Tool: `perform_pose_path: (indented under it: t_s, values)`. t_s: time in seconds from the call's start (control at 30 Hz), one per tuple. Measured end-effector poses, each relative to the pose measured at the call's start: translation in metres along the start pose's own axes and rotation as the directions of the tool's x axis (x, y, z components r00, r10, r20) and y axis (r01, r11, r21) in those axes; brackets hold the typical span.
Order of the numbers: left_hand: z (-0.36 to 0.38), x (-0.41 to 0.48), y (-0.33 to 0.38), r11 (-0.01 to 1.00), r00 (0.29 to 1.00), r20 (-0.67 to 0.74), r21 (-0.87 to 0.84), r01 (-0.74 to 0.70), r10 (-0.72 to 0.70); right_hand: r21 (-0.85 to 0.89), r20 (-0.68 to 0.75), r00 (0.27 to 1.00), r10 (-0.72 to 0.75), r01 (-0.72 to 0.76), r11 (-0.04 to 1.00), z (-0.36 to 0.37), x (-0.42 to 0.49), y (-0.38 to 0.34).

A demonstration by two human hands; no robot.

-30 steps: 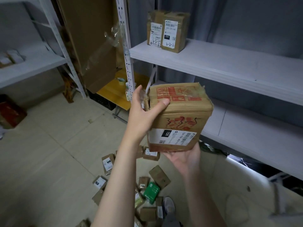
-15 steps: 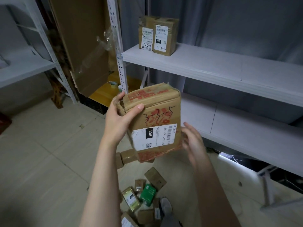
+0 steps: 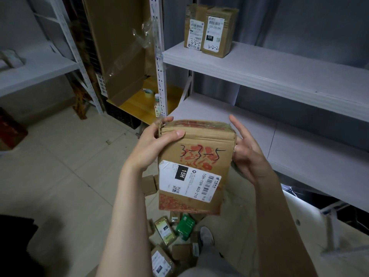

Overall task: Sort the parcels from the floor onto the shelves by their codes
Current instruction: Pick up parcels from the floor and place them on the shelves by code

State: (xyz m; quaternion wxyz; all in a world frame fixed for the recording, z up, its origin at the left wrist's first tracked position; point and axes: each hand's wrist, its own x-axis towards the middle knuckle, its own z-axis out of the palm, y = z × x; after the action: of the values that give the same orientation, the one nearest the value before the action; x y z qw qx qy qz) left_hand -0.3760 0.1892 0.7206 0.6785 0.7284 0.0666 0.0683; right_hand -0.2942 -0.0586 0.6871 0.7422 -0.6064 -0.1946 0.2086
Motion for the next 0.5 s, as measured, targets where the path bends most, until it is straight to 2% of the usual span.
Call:
perform_pose_path:
  t_s: [0.13, 0.33, 0.4, 0.5]
  values:
    - [0.001, 0.013, -0.003, 0.999, 0.999, -0.033, -0.030, 0.022, -0.023, -0.115, 0.077, 0.995, 0.060, -0.051, 0.992, -0.006, 0.018, -0.002]
    - [0.019, 0.053, -0.012, 0.993, 0.992, -0.100, -0.094, 0.071, -0.080, -0.242, 0.032, 0.987, 0.160, -0.148, 0.959, -0.029, 0.056, 0.003]
    - [0.027, 0.077, -0.014, 0.993, 0.988, -0.099, -0.040, 0.113, -0.117, -0.254, 0.003, 0.982, 0.188, -0.181, 0.950, -0.039, 0.074, 0.008]
    - [0.039, 0.126, -0.016, 0.982, 0.982, -0.143, 0.129, 0.140, -0.121, -0.315, -0.042, 0.977, 0.208, -0.211, 0.925, -0.055, 0.107, 0.017]
